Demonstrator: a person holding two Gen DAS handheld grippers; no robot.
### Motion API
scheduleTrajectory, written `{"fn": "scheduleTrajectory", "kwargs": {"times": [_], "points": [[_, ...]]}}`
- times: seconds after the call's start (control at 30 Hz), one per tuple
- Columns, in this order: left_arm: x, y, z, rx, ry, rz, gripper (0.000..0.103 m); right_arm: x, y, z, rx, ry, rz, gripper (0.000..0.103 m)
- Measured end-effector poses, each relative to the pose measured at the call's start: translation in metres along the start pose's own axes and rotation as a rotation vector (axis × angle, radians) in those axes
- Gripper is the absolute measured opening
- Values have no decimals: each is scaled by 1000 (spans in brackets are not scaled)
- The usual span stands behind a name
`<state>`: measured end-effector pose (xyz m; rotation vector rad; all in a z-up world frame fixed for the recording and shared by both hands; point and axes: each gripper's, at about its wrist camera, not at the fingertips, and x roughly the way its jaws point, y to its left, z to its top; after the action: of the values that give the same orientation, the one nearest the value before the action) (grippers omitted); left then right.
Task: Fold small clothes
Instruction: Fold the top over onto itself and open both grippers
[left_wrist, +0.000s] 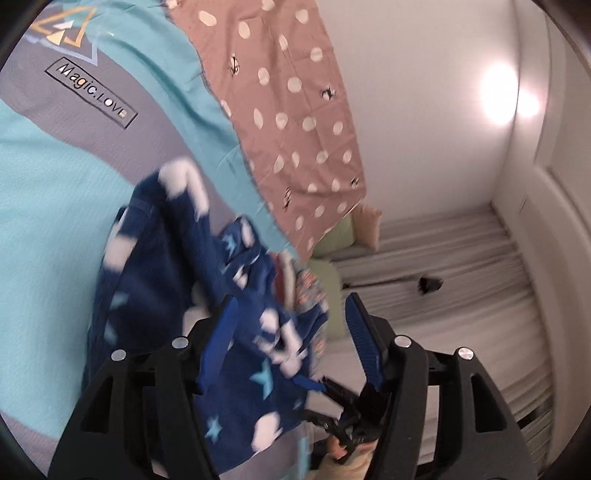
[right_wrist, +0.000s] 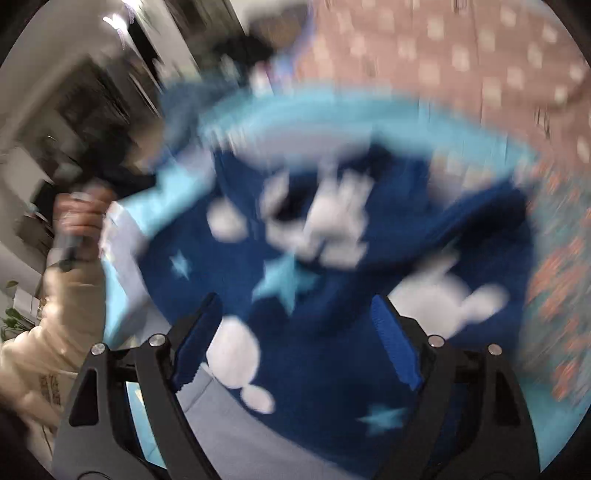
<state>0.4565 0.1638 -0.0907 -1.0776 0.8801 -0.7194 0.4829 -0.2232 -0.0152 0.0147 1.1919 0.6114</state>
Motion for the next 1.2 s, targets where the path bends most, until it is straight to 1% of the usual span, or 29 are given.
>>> {"fn": "scheduleTrajectory", "kwargs": {"times": [0.03, 0.07, 0.1, 0.17, 0.2, 0.27, 0.3, 0.33, 0.4, 0.47, 0.5, 0.57, 0.6, 0.63, 0.67, 0.7, 0.77, 0.8, 0.87, 0.9, 0.93, 0.97, 1.0, 1.03, 1.1, 1.13, 1.17, 1.2], "points": [[-1, 1, -9, 20, 23, 17, 61, 18, 2, 4, 18, 48, 13, 83], [-1, 3, -20, 35, 49, 30, 61, 35, 3, 11, 25, 76, 6, 83], [0, 5, -31, 43, 76, 41, 61, 51, 4, 24, 24, 87, -31, 82], [-5, 12, -55, 55, 127, 56, 61, 63, 2, 49, 26, 67, -56, 82], [-7, 14, -60, 66, 137, 65, 62, 64, -2, 70, 40, 31, -69, 82], [-10, 19, -70, 83, 153, 94, 63, 61, -10, 102, 60, -48, -109, 82], [-10, 22, -72, 84, 162, 101, 63, 57, -14, 116, 78, -101, -140, 82], [-12, 26, -74, 79, 167, 112, 63, 48, -21, 132, 117, -166, -202, 82], [-19, 36, -76, 55, 168, 133, 63, 33, -33, 148, 175, -233, -280, 82], [-27, 40, -75, 33, 163, 121, 63, 23, -36, 150, 182, -258, -293, 83], [-35, 41, -75, 23, 155, 116, 63, 15, -32, 144, 167, -268, -292, 85], [-44, 34, -74, 34, 126, 111, 65, 6, -13, 121, 86, -268, -317, 88], [-47, 29, -73, 50, 107, 102, 68, 1, -6, 106, 54, -269, -333, 89], [-46, 24, -72, 62, 100, 92, 71, 0, 9, 84, 7, -268, -363, 89], [-43, 18, -73, 78, 102, 74, 71, 0, 19, 65, -27, -268, -377, 89], [-37, 12, -77, 98, 118, 42, 72, 1, 26, 47, -49, -268, -376, 89], [-19, 7, -83, 124, 161, -14, 72, 5, 48, 3, -88, -276, -340, 89], [-10, 9, -86, 135, 192, -15, 72, 8, 55, -18, -82, -289, -318, 89], [5, 23, -92, 137, 223, 53, 72, 12, 66, -47, -92, -302, -282, 89], [11, 32, -94, 128, 228, 86, 71, 14, 70, -56, -101, -304, -285, 89], [16, 42, -95, 114, 235, 99, 70, 22, 73, -65, -116, -291, -308, 90], [18, 57, -95, 86, 244, 83, 67, 33, 70, -70, -121, -261, -321, 90], [17, 62, -95, 77, 245, 72, 61, 49, 61, -76, -95, -219, -303, 92], [16, 65, -93, 61, 250, 61, 59, 59, 53, -82, -63, -210, -279, 93], [4, 67, -88, -7, 258, 39, 60, 64, 48, -89, -65, -239, -261, 94], [-7, 65, -85, -21, 237, 47, 61, 63, 50, -86, -67, -230, -265, 94], [-16, 61, -84, -4, 216, 55, 61, 59, 52, -83, -54, -217, -264, 94], [-25, 54, -84, 26, 191, 72, 64, 54, 53, -79, -33, -213, -257, 93]]}}
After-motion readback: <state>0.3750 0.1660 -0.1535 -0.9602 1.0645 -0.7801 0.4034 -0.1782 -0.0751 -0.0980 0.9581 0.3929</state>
